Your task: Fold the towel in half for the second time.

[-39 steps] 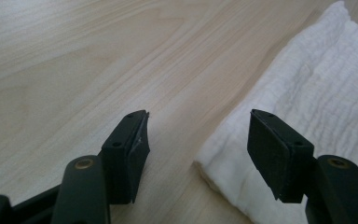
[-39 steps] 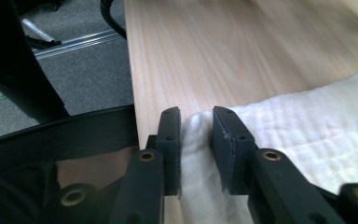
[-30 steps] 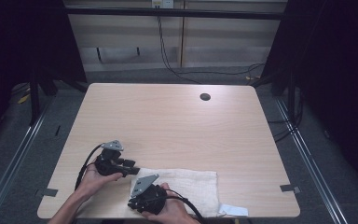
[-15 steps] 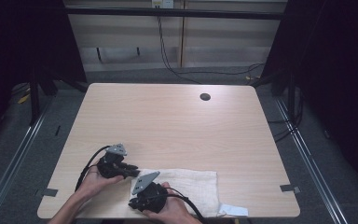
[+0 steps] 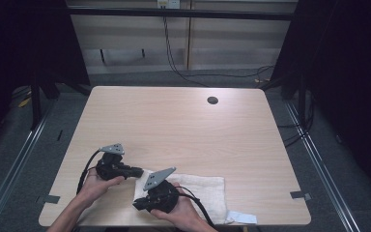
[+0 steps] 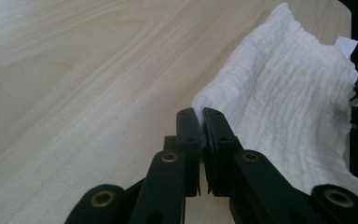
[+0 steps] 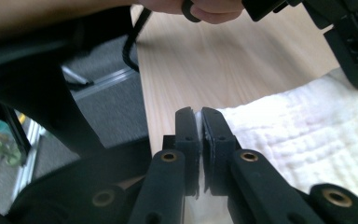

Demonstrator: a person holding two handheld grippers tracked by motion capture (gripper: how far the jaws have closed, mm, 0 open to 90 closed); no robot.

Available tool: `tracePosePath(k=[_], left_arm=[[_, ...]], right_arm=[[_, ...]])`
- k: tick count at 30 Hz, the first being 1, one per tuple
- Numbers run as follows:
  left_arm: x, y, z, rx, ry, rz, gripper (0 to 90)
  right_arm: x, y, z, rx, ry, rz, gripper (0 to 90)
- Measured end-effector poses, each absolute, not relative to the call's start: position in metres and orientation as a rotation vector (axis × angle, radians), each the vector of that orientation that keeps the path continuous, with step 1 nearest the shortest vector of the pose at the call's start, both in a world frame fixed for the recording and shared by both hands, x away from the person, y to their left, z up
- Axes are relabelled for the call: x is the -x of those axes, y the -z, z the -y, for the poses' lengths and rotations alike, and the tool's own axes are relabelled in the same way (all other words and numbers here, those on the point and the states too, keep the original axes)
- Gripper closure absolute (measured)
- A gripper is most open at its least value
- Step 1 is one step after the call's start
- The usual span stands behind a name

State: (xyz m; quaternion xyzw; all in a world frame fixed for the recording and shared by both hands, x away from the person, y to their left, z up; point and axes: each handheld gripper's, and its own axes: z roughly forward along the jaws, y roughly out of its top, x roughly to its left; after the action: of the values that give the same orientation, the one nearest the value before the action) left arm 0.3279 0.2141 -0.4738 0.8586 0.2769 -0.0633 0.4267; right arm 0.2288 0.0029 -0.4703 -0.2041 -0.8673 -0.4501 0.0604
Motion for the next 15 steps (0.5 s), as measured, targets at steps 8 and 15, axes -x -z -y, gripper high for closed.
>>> tracePosePath(k=[8, 15], left_arm=[[-0.334, 0.462, -0.234, -2.041, 0.136, -0.761, 85.9], [-0.333, 0.445, -0.252, -2.012, 0.069, -0.788, 86.0]], right_arm=[[-0.237, 0.453, -0.014, 0.633, 1.432, 2.622, 86.2], [-0.246, 0.444, -0.034, 0.611, 1.454, 2.598, 86.3]])
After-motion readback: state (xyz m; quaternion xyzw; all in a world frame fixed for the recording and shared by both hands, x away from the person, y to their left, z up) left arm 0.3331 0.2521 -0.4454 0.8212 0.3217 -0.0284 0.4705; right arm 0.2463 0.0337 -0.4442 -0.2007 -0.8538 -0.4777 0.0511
